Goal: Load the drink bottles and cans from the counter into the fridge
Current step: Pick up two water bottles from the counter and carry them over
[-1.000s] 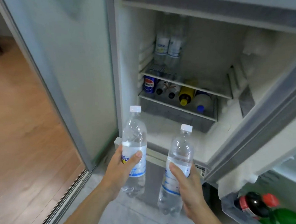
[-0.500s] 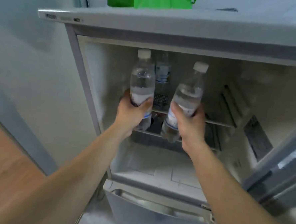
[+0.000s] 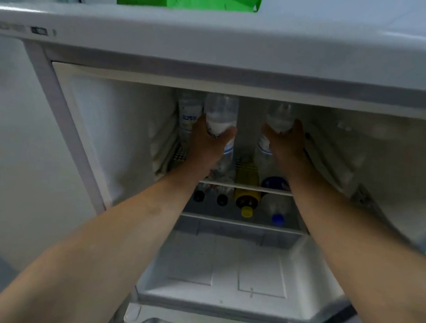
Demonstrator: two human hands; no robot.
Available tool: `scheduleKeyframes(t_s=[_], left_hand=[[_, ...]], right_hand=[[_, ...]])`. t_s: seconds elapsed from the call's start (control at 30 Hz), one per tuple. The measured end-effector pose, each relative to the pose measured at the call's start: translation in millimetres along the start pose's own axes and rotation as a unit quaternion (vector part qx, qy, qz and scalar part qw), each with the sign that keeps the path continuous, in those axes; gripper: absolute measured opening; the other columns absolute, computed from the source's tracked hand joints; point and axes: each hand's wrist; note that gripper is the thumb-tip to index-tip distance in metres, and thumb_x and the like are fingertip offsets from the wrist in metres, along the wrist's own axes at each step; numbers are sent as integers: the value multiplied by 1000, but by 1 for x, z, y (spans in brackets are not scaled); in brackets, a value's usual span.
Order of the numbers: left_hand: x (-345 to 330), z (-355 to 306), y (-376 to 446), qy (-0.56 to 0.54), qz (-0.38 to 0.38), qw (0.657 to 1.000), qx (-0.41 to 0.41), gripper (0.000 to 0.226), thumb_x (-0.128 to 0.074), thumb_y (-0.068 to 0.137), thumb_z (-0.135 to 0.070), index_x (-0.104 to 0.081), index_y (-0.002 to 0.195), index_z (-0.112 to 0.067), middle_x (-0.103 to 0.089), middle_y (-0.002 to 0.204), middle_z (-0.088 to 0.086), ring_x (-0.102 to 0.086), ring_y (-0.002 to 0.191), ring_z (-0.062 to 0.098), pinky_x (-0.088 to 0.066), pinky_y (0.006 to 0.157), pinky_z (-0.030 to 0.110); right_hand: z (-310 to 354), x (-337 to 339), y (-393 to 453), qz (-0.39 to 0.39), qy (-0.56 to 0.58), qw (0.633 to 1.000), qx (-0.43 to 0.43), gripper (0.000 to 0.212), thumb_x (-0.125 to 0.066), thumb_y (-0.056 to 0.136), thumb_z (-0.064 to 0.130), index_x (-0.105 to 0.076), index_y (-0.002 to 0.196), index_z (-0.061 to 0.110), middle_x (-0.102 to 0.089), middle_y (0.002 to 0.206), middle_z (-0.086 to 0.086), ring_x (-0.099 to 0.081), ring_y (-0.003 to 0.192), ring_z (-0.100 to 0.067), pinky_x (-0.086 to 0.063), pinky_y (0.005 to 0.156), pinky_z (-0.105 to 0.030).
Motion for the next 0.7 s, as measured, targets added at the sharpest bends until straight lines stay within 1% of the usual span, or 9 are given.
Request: scheduleKeyframes(t_s=[0.07, 0.17, 0.2, 0.23, 0.3, 0.37, 0.47, 0.57, 0.7], left_hand=[[-17, 7, 8, 8, 3, 1000, 7, 52, -77, 83, -19, -52, 128, -12, -60, 121, 1, -60, 107, 16, -48, 80, 12], [-39, 20, 13, 33, 59, 997, 26, 63, -76, 84, -19, -45, 138, -11, -56, 136, 7, -56, 121, 22, -45, 92, 23], [-43, 21, 13, 54, 73, 996, 26, 65, -76, 84, -21, -43, 139, -12, -55, 138, 8, -55, 123, 22, -44, 93, 25], [-45, 22, 17, 94, 85, 992, 17, 67, -77, 83, -25, -42, 139, -13, -55, 138, 7, -55, 123, 23, -44, 93, 27], [-43, 20, 27, 219, 117, 969, -14, 74, -80, 78, -36, -41, 138, -14, -55, 138, 7, -55, 122, 24, -46, 93, 30], [-42, 16, 37, 305, 141, 941, -32, 83, -81, 75, -40, -39, 141, -14, -53, 140, 8, -54, 124, 26, -47, 96, 33], [-49, 18, 44, 322, 112, 940, -33, 84, -80, 77, -38, -37, 144, -13, -50, 144, 9, -51, 129, 27, -45, 103, 35], [-63, 24, 53, 309, 61, 949, -27, 79, -75, 83, -34, -33, 147, -11, -46, 148, 11, -47, 132, 29, -41, 105, 35], [-78, 30, 70, 302, 54, 952, -13, 79, -66, 92, -29, -22, 153, -5, -35, 155, 16, -39, 139, 31, -35, 114, 40]], right_hand=[[-10, 4, 9, -4, -32, 999, 4, 64, -83, 78, 26, -50, 132, 12, -60, 125, 0, -60, 115, -22, -50, 91, -30], [-22, 11, 22, 31, -83, 996, -11, 78, -87, 69, 35, -48, 134, 17, -60, 131, -3, -60, 113, -19, -53, 93, -34], [-26, 13, 25, 54, -95, 994, -17, 80, -89, 67, 37, -49, 133, 17, -61, 130, -2, -61, 110, -17, -54, 92, -33], [-28, 14, 28, 80, -110, 991, -20, 80, -90, 65, 39, -52, 132, 17, -62, 128, 0, -62, 107, -14, -54, 91, -33], [-32, 14, 32, 117, -131, 984, -22, 80, -90, 63, 44, -56, 131, 17, -65, 126, -1, -65, 107, -16, -56, 93, -38], [-34, 11, 33, 107, -123, 986, -22, 78, -88, 66, 44, -55, 131, 19, -65, 126, -2, -65, 108, -20, -57, 92, -44], [-33, 5, 37, 93, -122, 988, -26, 76, -86, 69, 45, -51, 131, 20, -63, 128, -3, -64, 109, -24, -58, 88, -50], [-33, -3, 47, 92, -116, 989, -29, 75, -85, 73, 40, -48, 135, 18, -59, 134, -6, -61, 116, -26, -56, 91, -50], [-42, -13, 57, 81, -98, 991, -29, 70, -80, 81, 34, -43, 137, 15, -56, 136, -8, -59, 117, -27, -55, 93, -50]])
Point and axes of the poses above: each hand's wrist, its own y-axis towards the middle knuckle, its own x-axis out of the back of the hand, z = x × y
